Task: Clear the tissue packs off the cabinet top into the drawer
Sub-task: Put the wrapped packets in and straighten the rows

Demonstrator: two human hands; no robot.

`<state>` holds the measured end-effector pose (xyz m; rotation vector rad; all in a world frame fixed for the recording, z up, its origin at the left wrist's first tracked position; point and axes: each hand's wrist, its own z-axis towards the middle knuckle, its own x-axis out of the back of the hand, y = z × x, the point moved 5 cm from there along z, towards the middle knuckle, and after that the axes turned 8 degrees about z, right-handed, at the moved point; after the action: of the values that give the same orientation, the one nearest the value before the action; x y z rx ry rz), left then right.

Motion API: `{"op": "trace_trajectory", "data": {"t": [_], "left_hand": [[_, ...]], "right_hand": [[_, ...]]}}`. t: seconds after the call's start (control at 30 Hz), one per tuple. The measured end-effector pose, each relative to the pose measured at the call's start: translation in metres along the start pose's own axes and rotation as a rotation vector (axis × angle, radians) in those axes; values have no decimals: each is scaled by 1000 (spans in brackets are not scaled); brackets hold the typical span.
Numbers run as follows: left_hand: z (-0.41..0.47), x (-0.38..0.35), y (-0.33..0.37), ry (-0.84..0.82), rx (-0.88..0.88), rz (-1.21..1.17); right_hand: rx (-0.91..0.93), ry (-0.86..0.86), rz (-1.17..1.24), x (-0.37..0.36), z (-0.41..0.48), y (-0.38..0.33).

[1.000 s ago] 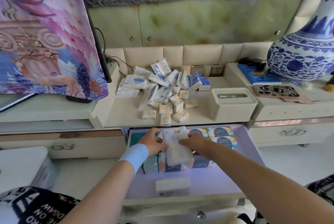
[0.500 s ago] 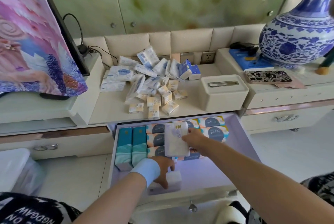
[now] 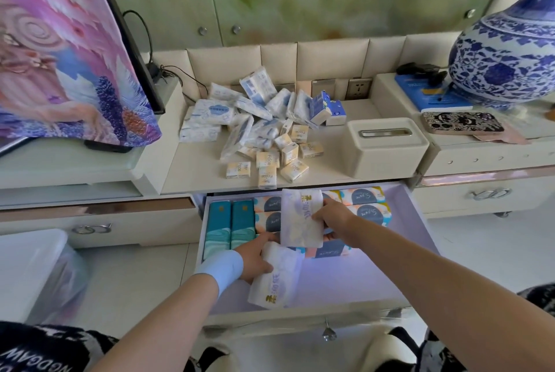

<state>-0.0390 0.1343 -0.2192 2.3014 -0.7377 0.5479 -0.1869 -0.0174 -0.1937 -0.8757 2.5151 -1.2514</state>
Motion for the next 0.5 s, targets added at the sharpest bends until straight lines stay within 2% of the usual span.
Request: {"op": "trace_trajectory", "data": {"t": [0.07, 0.17, 0.27, 0.5], "left_hand": [[-4, -1, -7, 16, 35, 83], [-10, 8, -12, 107, 37, 422], [-15, 15, -5, 144, -13, 649], [-6, 15, 3, 127, -1, 714]], "right_hand": [[-6, -11, -32, -8, -4, 1], [8, 37, -119, -18, -7, 4], [24, 62, -202, -26, -14, 7], [-27, -69, -226, -41, -26, 21]]}}
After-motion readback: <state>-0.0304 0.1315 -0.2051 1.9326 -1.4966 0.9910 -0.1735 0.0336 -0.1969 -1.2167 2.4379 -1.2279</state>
